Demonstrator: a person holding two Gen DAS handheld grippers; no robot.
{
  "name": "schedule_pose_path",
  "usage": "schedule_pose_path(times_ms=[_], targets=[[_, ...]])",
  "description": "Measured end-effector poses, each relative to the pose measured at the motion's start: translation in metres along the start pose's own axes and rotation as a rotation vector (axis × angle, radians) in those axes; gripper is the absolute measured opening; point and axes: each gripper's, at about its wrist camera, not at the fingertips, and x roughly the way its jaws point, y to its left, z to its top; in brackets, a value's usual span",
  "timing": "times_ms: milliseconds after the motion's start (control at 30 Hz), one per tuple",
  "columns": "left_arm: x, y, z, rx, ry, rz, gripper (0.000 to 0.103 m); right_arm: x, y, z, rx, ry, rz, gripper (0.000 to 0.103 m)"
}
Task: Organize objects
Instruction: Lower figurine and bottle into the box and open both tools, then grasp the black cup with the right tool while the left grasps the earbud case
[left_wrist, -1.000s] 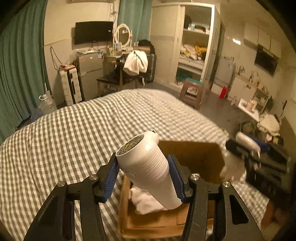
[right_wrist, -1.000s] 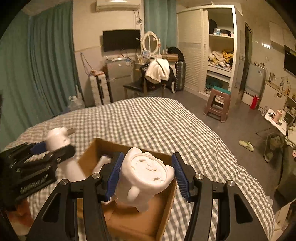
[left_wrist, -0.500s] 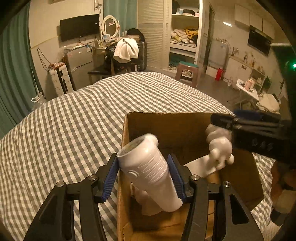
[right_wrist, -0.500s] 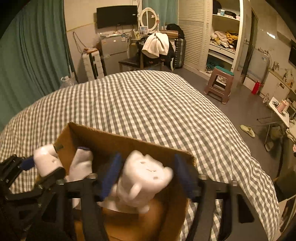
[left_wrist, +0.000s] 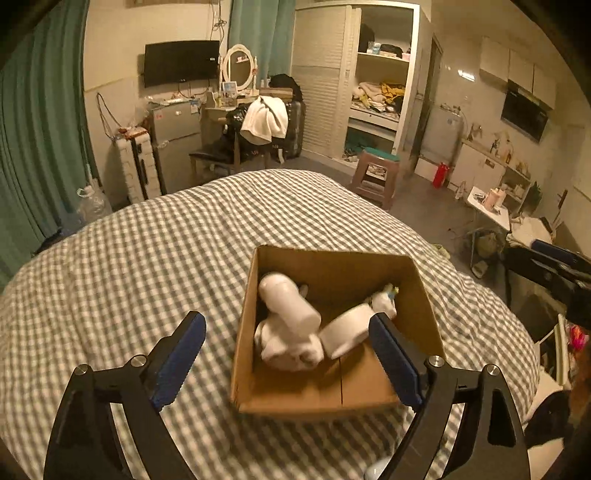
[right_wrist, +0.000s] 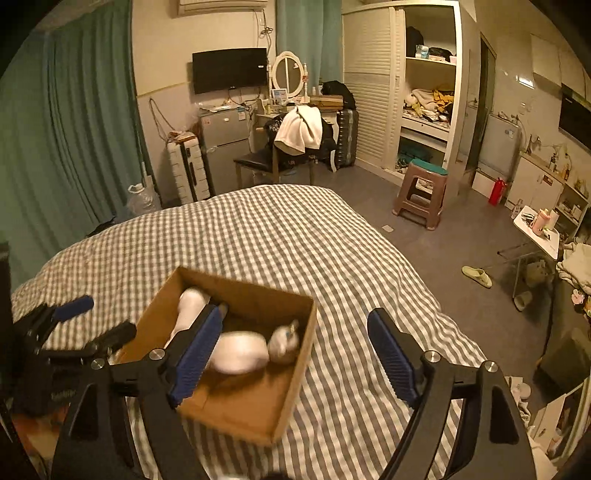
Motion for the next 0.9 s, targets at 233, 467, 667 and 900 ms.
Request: schedule_pose_path(times_ms=[233,467,667,900], targets=[[-0.043,-0.013,-0.041,-0.003,0.006,0.07,0.096,-0.053,-0.005,-0.072,-0.055,0.062,-0.024,0.084],[-0.032,-0.006,-0.107,-0.083,0.131,0.073,0.096,-0.035,0.002,-0.122,-0.062,0.145,-0.003,0.084],[0.0,-0.01,-0.152,-0.048,0.194,0.079,0.096,0.015,0.009,-0.154,-0.048,0.272,-0.001,0.084],[0.012,-0.018,-0.165,-0.014,0.192,0.081,0.096,0.072,0.004,-0.207,-0.016,0.451,-0.009,0.084]])
